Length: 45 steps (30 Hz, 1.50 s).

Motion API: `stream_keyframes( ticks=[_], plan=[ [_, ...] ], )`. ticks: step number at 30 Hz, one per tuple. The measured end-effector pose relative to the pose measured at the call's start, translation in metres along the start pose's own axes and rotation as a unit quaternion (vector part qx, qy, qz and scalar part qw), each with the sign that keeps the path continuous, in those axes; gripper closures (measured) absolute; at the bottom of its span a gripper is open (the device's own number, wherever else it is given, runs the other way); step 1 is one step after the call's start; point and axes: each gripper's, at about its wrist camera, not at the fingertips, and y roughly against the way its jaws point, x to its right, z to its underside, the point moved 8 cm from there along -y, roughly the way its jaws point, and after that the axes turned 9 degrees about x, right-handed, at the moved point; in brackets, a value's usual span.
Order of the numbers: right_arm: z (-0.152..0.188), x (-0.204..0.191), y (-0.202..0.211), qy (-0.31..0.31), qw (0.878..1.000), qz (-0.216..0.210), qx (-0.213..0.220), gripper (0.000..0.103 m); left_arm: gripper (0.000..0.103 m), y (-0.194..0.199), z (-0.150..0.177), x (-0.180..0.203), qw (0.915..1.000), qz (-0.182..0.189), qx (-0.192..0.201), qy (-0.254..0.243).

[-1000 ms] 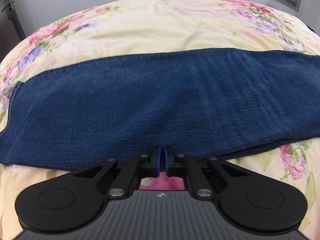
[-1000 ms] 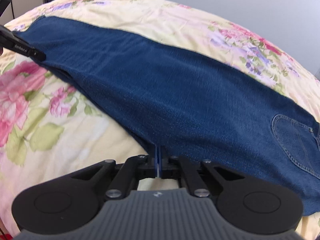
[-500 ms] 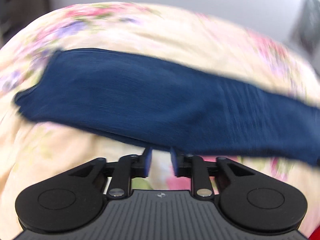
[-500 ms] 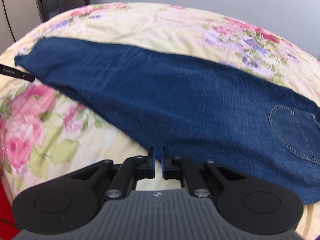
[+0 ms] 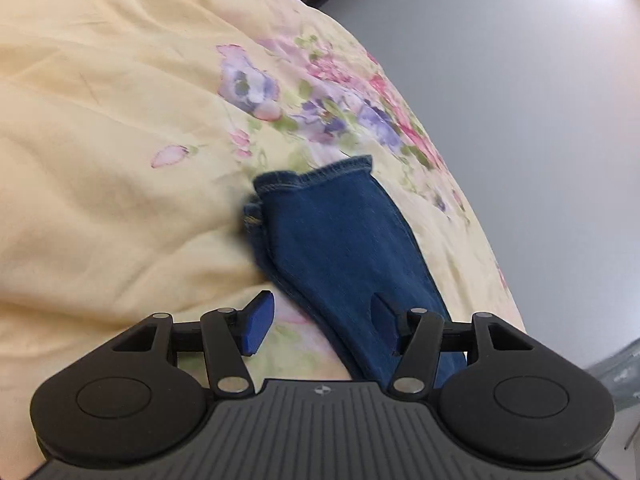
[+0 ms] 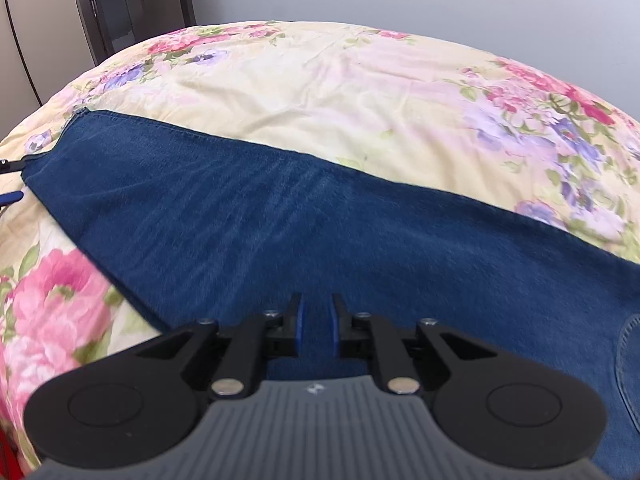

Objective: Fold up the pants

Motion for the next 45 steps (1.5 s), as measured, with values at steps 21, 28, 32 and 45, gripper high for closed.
stream_keyframes(
  ticks=[21,28,32,45],
  plan=[
    [-0.063,0.018,-0.121,-0.014,0.998,0.056,-0.02,0.103,0.098,-0.02,-0.038,0.028,0.9947,-0.006,0.06,-0.083],
    [-0.026,-0.009,-0.062,-0.036,0.998,0.011,-0.052,0.101,0.098,0.003,-0.052,0.075,0.9881,0.018,0.081,-0.13],
    [0.017,-0.03,-0.021,-0.055,0.996,-0.006,-0.066,0.101,0.098,0.012,-0.055,0.096,0.9845,0.018,0.085,-0.152],
    [0.051,-0.027,0.019,-0.134,0.989,-0.013,-0.056,0.103,0.098,0.058,-0.05,0.2,0.9671,0.049,0.105,-0.227]
  ],
)
